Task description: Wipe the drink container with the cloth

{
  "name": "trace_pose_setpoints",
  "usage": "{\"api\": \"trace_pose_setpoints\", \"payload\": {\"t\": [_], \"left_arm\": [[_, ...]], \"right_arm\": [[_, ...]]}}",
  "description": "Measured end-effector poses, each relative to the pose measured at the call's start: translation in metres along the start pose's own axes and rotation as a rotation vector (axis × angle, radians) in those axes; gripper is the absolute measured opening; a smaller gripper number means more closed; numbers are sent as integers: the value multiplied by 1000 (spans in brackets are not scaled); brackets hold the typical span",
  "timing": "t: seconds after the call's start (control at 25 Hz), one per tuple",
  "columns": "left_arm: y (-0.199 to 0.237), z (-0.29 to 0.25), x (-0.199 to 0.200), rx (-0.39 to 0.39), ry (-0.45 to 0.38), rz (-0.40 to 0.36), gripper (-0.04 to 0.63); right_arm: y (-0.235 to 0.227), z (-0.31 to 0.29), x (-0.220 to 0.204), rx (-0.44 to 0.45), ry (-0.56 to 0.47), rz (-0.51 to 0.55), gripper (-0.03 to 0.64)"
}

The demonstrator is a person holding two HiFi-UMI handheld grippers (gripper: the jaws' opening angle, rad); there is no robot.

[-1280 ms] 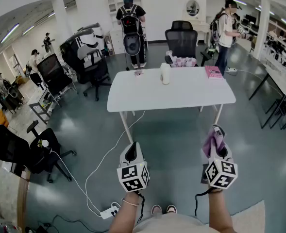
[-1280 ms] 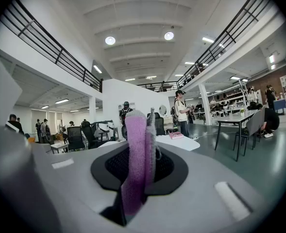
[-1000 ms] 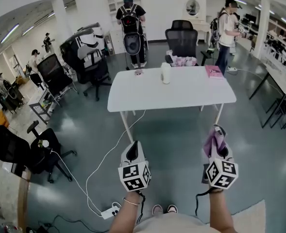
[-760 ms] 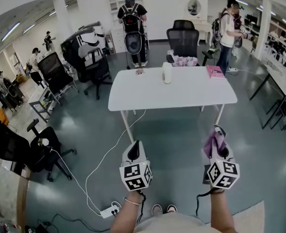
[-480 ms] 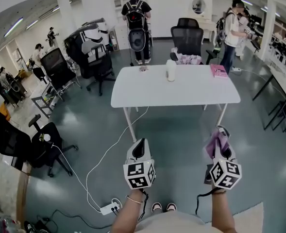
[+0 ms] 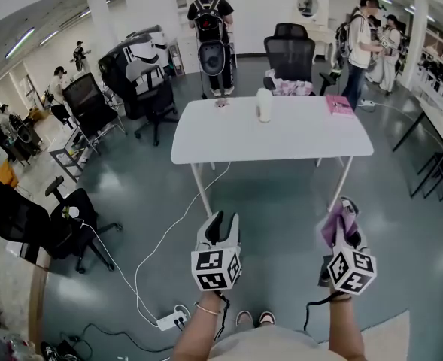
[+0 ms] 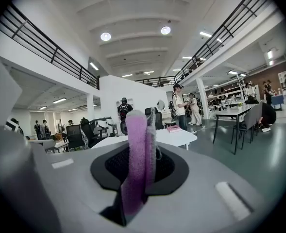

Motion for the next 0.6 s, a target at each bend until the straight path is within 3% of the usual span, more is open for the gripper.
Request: {"api": "trace_pose_setpoints", "payload": {"t": [0.36, 0.6], "left_arm": [[-13, -11, -2, -47, -5, 8, 328], [-23, -15, -2, -41, -11, 6, 386]], "right_arm": [[-12, 0, 3, -1, 3, -12, 67], [-25, -3, 11, 11, 0, -14, 67]]}}
Point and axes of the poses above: the fingertips, and each gripper's own axes: z backward along the fingers, y to its left, x out of its top, the point moved 7 cm from there along z, backward along the fingers, and after that the axes turned 12 degrees about -z, right-handed, at the moved point
